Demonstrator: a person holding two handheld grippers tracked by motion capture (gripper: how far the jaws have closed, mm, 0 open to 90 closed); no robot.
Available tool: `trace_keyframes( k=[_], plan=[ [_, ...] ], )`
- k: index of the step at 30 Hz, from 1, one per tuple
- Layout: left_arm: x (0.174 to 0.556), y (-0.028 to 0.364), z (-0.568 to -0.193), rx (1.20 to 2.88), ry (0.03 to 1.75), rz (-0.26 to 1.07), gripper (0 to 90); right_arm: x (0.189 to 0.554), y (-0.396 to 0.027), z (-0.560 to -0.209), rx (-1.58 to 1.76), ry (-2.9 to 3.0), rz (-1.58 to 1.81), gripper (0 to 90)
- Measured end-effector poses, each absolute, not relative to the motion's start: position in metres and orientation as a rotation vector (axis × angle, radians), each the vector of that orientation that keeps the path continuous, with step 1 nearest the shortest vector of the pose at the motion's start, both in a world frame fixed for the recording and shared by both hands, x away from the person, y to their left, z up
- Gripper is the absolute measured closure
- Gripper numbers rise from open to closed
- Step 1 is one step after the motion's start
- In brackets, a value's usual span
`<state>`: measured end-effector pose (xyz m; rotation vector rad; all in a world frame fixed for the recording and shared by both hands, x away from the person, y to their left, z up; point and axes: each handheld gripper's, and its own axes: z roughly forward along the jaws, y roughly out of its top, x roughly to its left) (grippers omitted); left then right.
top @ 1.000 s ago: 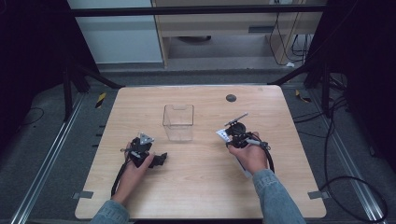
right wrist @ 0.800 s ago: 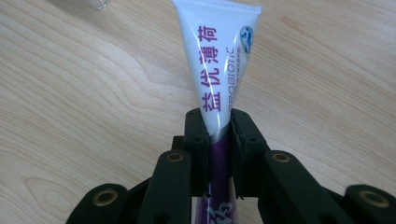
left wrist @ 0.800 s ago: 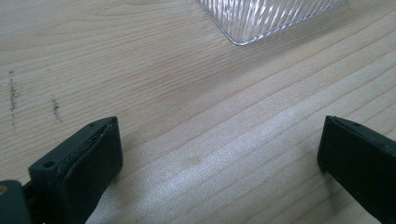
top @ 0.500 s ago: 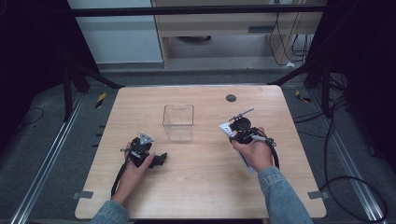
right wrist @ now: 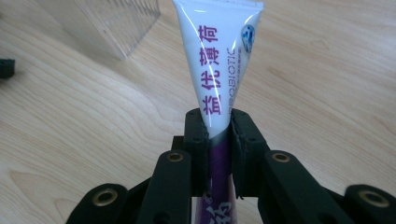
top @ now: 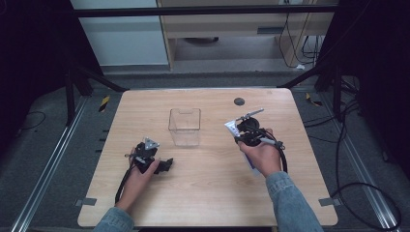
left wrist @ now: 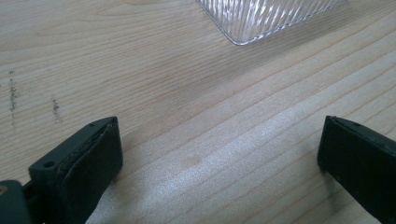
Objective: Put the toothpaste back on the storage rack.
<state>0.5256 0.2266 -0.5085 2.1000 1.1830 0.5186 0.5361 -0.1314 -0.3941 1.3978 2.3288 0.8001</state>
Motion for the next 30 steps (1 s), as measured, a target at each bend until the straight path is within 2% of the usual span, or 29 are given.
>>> trace_keyframes(
  k=[21,30],
  plan=[
    [0.526,0.227,-0.509,2.100,1.183,0.519,0.0,0.534,-0.106,-0.371,1.315,2.197,1.053,78.4],
    [0.526,0.226,-0.509,2.095,1.185,0.518,0.0,0.539,-0.093,-0.348,1.277,2.082,1.189,78.4]
  ],
)
